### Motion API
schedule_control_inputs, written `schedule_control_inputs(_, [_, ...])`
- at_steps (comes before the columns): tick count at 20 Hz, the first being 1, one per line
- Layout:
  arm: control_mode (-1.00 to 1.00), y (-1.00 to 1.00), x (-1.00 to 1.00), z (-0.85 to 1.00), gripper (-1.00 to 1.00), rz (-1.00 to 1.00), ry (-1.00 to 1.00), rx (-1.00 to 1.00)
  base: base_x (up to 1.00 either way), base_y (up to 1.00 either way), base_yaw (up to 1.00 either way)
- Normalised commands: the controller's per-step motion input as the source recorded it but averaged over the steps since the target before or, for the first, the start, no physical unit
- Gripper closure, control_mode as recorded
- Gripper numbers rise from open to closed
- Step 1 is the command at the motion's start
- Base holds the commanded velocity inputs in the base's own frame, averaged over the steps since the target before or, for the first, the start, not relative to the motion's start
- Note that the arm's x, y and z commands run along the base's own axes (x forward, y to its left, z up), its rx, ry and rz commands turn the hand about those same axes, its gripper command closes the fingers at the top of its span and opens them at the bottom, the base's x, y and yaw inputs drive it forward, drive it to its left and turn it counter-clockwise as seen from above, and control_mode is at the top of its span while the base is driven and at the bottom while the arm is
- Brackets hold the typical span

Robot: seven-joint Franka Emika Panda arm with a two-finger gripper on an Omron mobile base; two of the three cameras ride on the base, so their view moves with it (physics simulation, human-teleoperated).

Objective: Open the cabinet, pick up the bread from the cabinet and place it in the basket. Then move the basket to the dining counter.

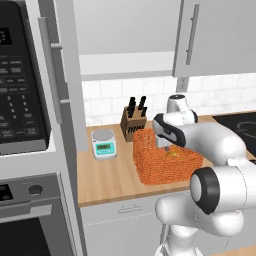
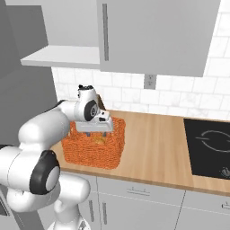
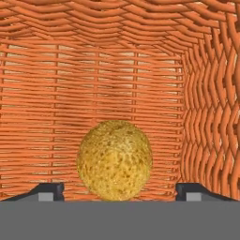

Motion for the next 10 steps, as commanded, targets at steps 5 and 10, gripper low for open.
schedule_control_inputs(5, [-1.00,0.00,-0.04,0.08,-1.00,0.00,-0.11,0.00,0.00,0.00,0.00])
schedule_control_inputs(10, [-1.00,0.00,-0.42,0.37,-1.00,0.00,-0.18,0.00,0.00,0.00,0.00])
